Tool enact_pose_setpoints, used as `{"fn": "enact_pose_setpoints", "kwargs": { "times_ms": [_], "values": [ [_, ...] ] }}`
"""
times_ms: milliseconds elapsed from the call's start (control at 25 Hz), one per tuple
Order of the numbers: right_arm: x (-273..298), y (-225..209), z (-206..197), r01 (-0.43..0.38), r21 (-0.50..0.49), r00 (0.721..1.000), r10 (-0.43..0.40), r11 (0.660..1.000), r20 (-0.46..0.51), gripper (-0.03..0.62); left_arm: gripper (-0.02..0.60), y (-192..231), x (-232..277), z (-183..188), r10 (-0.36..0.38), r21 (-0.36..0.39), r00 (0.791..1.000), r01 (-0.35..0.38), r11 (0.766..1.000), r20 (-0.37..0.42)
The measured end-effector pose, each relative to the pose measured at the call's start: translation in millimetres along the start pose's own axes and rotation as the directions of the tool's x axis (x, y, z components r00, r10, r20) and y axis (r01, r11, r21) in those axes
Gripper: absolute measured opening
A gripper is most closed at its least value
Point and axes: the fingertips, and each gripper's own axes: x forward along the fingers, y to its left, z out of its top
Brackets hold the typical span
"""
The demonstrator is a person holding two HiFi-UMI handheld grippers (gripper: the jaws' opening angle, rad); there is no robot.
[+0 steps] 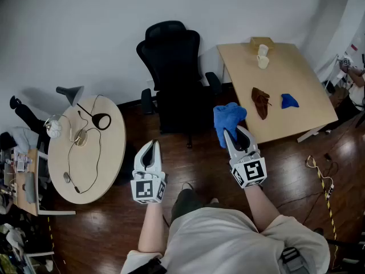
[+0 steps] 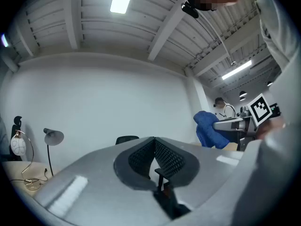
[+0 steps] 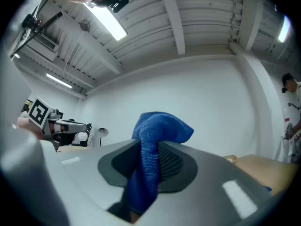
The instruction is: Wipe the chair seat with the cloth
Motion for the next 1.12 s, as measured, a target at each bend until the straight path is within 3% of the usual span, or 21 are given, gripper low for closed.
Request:
{"fn": "enact_pose_setpoints", "kwargs": {
  "times_ms": [320,560,840,1120],
  "values": [
    [71.9,-27.1,-43.2,0.01,0.0,0.999,-0.01,1.0,-0.043,0.099,0.031,45.6,71.5,-43.6,-0.02,-0.046,1.0,0.019,0.999,-0.015],
    [190.7,-64.9,-89.5,0.034,-0.019,0.997,-0.036,0.999,-0.073,0.1,0.031,122.9,179.4,-94.3,-0.041,-0.075,0.999,0.041,0.996,-0.009],
    [348.6,-111.6,-95.6,0.061,-0.012,0.994,-0.062,0.998,-0.089,0.1,0.031,217.6,310.3,-101.1,-0.067,-0.057,0.998,0.066,0.996,-0.01],
    [432.4,-154.9,-150.2,0.081,0.028,0.984,-0.075,0.996,-0.161,0.1,0.031,257.1,395.5,-149.2,-0.081,-0.093,0.995,0.075,0.993,-0.064]
  ]
}}
